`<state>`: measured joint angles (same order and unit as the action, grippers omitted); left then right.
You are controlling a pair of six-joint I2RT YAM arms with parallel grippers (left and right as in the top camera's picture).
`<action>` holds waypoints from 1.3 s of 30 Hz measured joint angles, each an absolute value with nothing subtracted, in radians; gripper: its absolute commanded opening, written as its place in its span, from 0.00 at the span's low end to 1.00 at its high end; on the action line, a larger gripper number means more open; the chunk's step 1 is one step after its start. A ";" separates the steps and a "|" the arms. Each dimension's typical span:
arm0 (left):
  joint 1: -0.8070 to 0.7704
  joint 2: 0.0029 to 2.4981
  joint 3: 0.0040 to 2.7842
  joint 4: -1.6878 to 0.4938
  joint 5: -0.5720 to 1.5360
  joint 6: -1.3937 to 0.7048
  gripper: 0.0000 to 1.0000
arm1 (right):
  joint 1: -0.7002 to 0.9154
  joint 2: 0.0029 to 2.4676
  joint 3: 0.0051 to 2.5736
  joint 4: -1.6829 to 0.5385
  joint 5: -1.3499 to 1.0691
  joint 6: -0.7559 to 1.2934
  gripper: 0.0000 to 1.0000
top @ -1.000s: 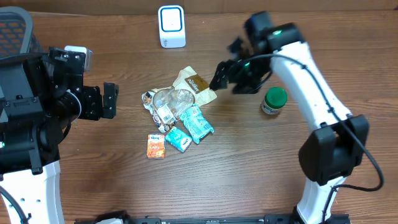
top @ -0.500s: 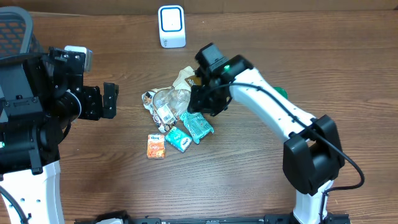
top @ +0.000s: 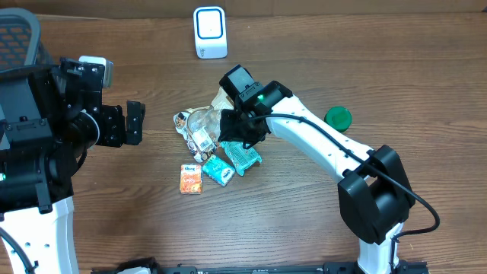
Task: Scan the item barcode
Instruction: 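Reach the right gripper to the pile and grasp the mint tissue pack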
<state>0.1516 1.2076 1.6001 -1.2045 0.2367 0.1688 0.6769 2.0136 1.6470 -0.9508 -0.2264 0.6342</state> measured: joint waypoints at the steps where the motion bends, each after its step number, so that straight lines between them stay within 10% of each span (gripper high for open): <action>1: 0.152 1.208 1.600 -1.205 0.237 0.169 1.00 | 0.677 2.014 1.647 -0.951 -0.224 0.639 0.32; 39: 0.152 1.213 1.600 -1.205 0.237 0.169 0.99 | 0.684 2.087 1.535 -0.958 -0.165 0.657 0.31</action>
<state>0.1516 1.2133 1.6001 -1.2045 0.2367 0.1688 0.6842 2.0872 1.5349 -0.9577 -0.1646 0.6575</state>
